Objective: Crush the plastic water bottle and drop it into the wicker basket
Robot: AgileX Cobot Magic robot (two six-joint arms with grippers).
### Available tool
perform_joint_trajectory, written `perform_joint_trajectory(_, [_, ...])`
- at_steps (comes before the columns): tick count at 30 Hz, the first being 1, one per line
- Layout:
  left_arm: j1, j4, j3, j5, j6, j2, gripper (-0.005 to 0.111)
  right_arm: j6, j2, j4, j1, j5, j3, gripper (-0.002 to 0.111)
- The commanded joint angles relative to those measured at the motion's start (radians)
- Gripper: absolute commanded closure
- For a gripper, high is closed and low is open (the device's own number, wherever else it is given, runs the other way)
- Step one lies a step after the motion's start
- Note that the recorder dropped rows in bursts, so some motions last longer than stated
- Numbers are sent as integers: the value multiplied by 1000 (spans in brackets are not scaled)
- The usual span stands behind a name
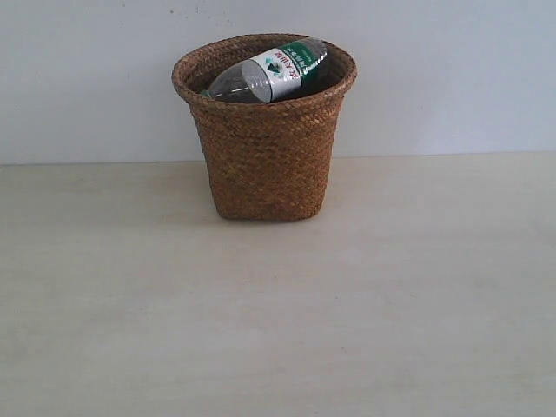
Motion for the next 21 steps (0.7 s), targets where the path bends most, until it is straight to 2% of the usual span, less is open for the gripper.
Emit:
perform_joint_trajectory(1, [0,-5,5,-11,-7,-33,103,-2,-7,3,-4,-8,-1,108])
perform_joint_trajectory(21, [0,-5,5,-11,-7,-38,103,-2,-7,3,-4,-9,-1,108])
